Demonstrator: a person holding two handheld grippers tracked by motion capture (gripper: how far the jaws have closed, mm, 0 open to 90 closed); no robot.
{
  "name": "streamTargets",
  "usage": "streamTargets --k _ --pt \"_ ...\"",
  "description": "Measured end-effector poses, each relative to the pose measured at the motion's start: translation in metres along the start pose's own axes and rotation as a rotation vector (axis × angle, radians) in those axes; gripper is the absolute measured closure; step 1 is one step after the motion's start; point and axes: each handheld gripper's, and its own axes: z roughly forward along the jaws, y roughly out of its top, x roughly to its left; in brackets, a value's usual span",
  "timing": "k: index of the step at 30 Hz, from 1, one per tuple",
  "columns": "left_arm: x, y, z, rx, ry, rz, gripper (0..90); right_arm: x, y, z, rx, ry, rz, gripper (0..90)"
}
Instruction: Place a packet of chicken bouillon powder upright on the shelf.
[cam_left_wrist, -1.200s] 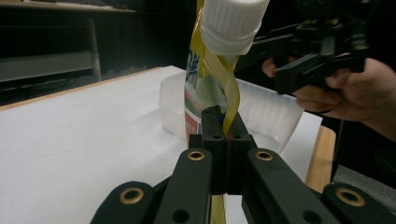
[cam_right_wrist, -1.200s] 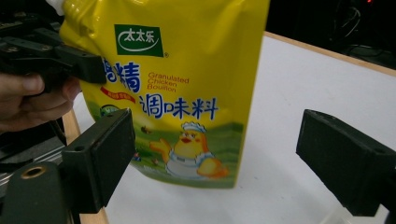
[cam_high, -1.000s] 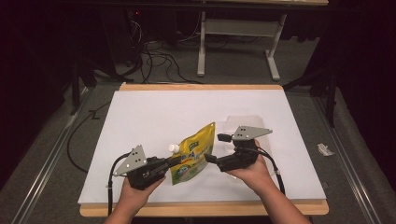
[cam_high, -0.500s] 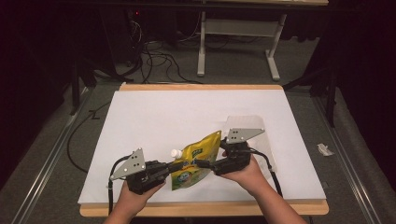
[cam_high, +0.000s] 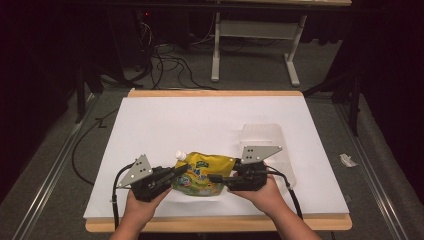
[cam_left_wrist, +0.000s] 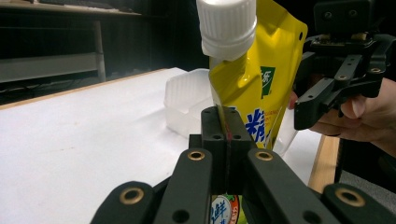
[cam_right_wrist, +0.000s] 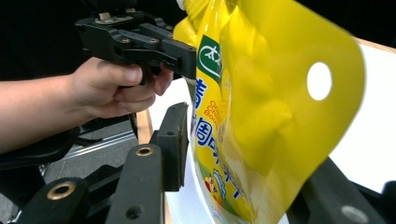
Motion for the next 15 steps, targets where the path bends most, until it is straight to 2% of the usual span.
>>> streamTargets --k 2,5,6,7,8,11,13,15 --pt "-0.0001 -0.0014 0.0007 0.004 -0.002 0.0 90.0 0.0003 -0.0029 0.0015 0.005 -0.013 0.011 63.0" --pt "0.0 -0.0021 0.002 0.008 -0.001 0.001 90.0 0.0026 -0.0069 0.0058 0.023 -0.061 0.017 67.1" --pt "0.0005 -0.0025 0.0021 0.005 0.0 -0.002 90.0 0.0032 -0.0074 0.0068 0.029 -0.069 0.011 69.1" --pt "0.0009 -0.0028 0.0019 0.004 0.0 -0.004 90.0 0.0048 -0.0082 0.0081 0.026 -0.087 0.007 76.8" --pt "0.0015 -0.0032 0.0017 -0.003 -0.003 -0.008 90.0 0.0048 -0.0082 0.0081 0.026 -0.087 0.007 76.8" --pt "0.0017 -0.0041 0.0005 -0.006 -0.006 -0.01 90.0 0.0041 -0.0091 0.0071 0.001 -0.084 0.028 84.6" --pt "0.0018 -0.0052 0.0009 -0.003 -0.005 -0.007 90.0 0.0061 -0.0102 0.0077 0.005 -0.084 0.013 90.0" --pt "0.0025 -0.0071 0.0013 0.0 -0.013 -0.007 90.0 0.0068 -0.0105 0.0079 0.005 -0.088 0.009 90.0"
